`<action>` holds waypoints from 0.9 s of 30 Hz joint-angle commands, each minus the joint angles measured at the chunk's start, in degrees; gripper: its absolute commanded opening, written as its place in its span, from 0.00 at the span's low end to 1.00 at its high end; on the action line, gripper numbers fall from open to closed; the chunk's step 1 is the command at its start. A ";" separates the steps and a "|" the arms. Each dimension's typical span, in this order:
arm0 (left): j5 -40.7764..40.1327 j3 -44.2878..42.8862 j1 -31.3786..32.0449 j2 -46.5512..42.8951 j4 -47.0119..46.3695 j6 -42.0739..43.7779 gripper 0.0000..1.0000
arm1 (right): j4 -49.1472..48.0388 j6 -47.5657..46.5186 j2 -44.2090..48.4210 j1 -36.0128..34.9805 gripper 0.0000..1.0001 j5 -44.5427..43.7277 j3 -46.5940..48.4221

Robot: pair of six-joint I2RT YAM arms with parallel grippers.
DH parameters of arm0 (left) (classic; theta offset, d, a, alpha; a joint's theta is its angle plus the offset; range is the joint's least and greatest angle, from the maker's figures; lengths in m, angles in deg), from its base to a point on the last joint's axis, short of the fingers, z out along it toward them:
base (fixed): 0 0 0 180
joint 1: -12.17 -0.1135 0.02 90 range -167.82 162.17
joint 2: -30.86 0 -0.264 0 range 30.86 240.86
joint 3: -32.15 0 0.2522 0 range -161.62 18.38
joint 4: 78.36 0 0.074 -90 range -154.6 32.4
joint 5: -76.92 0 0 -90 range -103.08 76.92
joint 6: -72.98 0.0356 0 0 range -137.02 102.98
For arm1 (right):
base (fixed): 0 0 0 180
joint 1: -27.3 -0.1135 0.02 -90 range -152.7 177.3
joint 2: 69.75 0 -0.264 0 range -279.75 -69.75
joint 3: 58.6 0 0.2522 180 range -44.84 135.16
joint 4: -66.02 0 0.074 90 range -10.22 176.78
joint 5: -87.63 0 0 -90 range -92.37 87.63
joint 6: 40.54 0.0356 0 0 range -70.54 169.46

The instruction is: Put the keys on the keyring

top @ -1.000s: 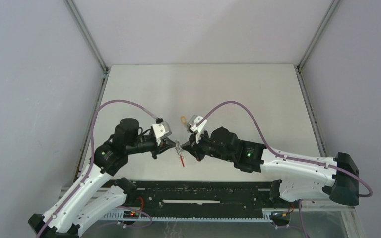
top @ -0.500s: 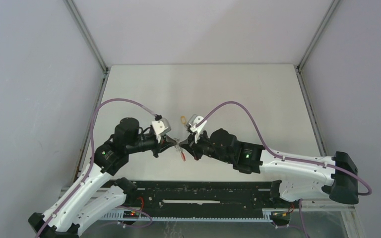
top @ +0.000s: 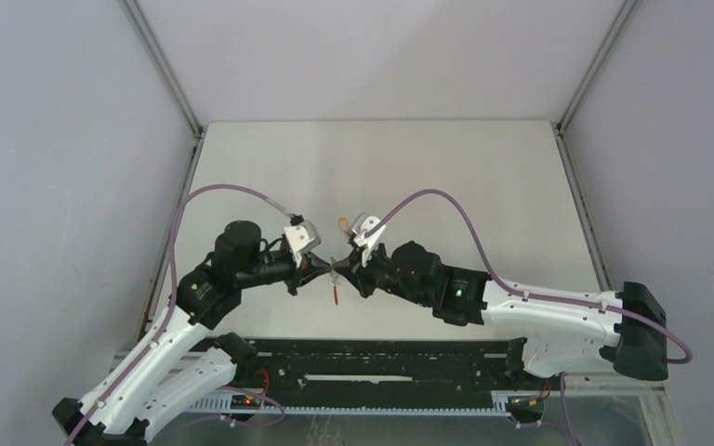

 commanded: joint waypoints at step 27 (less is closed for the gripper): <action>1.59 -0.95 1.66 -1.38 -0.78 -0.35 0.00 | -3.99 0.37 -0.62 -0.75 0.00 -1.36 2.22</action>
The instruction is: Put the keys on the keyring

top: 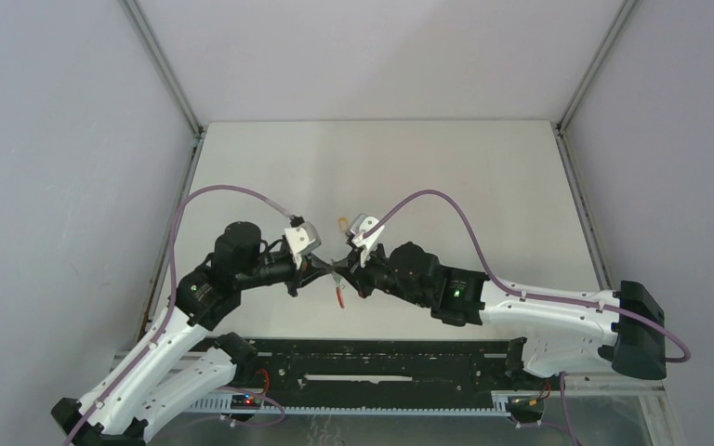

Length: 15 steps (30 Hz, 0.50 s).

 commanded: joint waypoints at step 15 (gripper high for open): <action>1.72 0.22 1.55 -2.50 0.05 1.40 0.00 | -2.97 2.95 -0.08 0.07 0.00 -1.39 2.22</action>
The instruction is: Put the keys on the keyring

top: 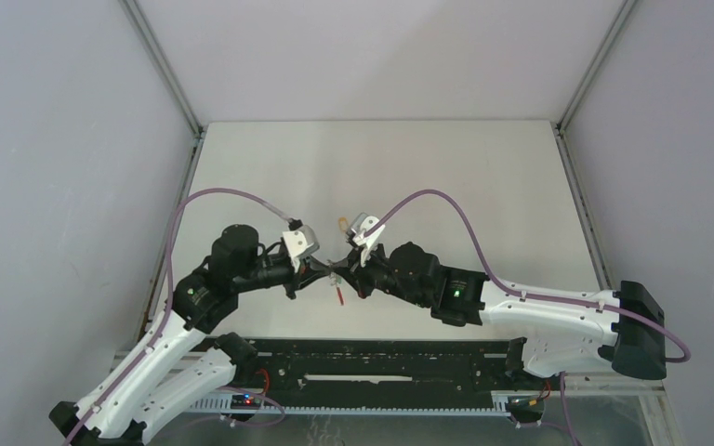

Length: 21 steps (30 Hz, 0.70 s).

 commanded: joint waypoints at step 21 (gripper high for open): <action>0.04 0.36 1.56 -1.08 -0.14 1.21 0.00 | -5.81 4.11 2.87 2.26 0.00 2.79 -0.51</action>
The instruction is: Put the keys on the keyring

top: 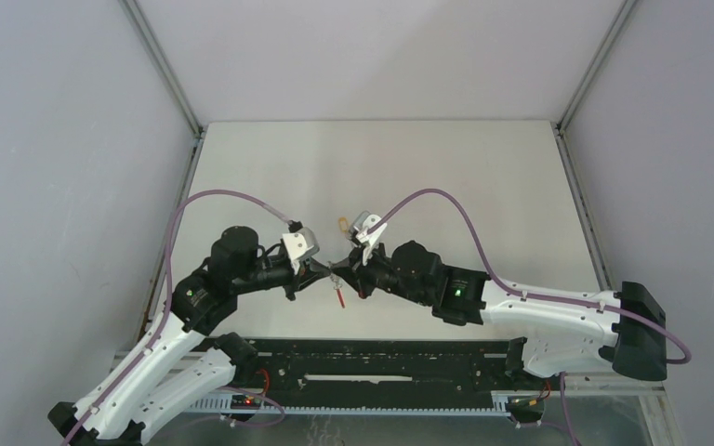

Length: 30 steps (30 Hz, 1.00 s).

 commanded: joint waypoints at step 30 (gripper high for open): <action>-1.53 -0.04 0.71 -0.60 -2.91 -2.15 0.00 | -4.45 3.04 5.62 2.58 0.00 3.39 -3.48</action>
